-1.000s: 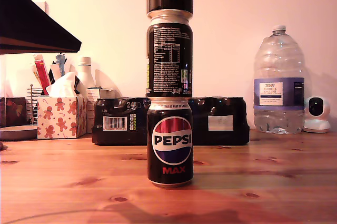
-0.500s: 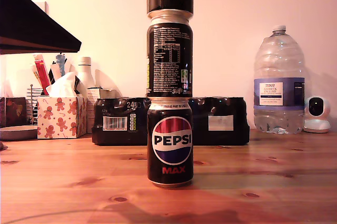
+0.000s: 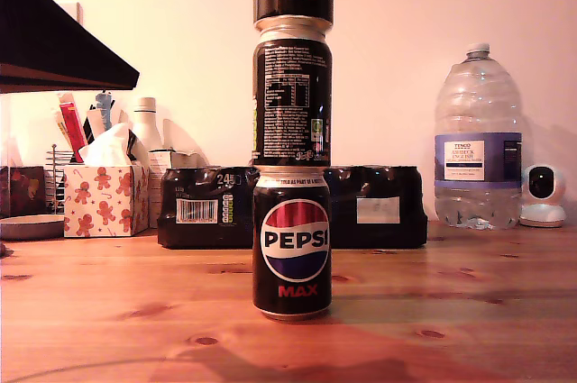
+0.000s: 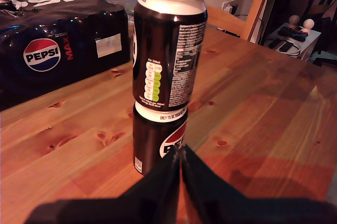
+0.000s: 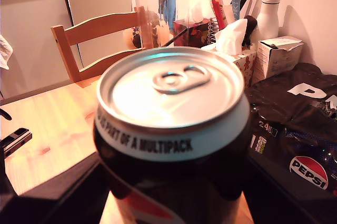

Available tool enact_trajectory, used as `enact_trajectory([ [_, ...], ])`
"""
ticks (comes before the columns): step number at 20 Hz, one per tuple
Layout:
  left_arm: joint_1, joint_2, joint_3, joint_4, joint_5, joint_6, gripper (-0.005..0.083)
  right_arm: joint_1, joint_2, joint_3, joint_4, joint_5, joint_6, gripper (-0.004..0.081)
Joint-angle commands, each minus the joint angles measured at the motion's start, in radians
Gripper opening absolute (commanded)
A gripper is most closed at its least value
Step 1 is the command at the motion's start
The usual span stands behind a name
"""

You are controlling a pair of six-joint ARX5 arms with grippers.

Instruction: Stack up the Pepsi cans on top of each other

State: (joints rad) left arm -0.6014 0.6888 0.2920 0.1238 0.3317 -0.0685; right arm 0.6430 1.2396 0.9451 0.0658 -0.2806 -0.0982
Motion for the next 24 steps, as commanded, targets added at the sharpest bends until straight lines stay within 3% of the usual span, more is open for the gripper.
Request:
enact_trajectory([
  [1,-0.002,-0.003,-0.025,0.003,0.000,0.009,-0.0024,-0.002,-0.005,0.001,-0.012,0.003,0.021,0.0210],
  [15,-0.002,-0.003,-0.025,0.002,0.000,0.009,-0.0024,0.005,-0.005,0.001,-0.024,-0.002,0.024,0.0213],
  [24,-0.002,-0.003,-0.025,0.002,0.000,0.009,-0.0024,0.005,-0.005,0.001,-0.019,-0.002,0.024,0.0270],
])
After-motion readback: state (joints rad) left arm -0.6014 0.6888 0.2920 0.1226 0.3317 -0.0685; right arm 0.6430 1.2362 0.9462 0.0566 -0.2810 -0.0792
